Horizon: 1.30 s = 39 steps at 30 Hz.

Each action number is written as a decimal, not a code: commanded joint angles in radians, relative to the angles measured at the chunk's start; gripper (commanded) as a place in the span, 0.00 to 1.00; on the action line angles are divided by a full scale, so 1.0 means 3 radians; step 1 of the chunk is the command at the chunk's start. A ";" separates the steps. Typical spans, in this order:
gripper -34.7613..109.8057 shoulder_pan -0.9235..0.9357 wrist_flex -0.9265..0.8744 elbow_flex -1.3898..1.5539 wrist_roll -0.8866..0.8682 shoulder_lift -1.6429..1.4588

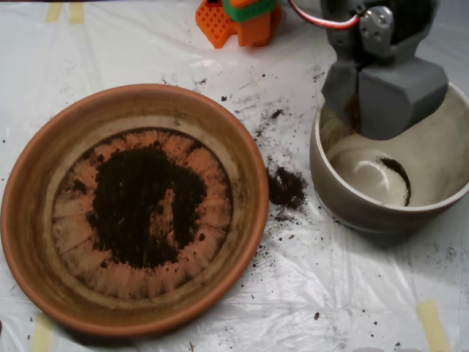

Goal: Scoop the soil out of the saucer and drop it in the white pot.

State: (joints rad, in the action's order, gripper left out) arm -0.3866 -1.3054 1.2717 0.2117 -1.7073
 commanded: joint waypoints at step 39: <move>0.52 -0.0097 -0.0383 -0.0337 -0.0266 -0.0179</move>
State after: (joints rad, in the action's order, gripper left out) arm -0.4525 -1.4389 1.2563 0.1519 -1.6276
